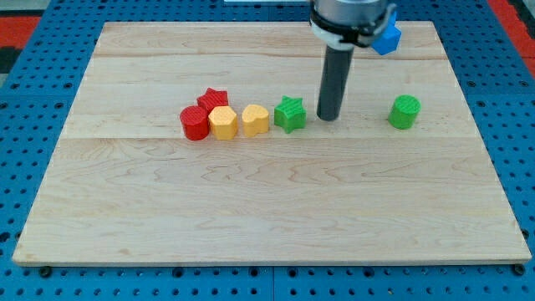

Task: Move green circle towards bottom slightly

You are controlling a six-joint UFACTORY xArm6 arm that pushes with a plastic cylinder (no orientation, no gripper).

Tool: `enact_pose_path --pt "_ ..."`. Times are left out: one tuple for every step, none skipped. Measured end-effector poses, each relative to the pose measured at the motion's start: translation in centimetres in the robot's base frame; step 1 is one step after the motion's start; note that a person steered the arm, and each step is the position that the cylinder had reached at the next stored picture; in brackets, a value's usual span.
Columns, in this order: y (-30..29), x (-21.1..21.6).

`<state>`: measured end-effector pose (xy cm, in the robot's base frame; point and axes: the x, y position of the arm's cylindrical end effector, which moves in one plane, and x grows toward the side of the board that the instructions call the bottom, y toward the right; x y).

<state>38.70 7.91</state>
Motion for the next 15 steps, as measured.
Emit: enact_pose_path --pt "1.8 -3.0" --pt "7.8 -2.5" --pt "10.7 1.6" --pt "11.9 7.5" --pt "13.2 10.2" --pt "13.2 7.4" --pt "13.9 3.9" --pt "19.0 4.6" --pt "20.4 7.8" --pt "19.3 11.6" --pt "19.4 13.0" --pt "23.4 11.5" --pt "25.0 8.8" --pt "23.2 7.1" --pt "19.1 7.5"
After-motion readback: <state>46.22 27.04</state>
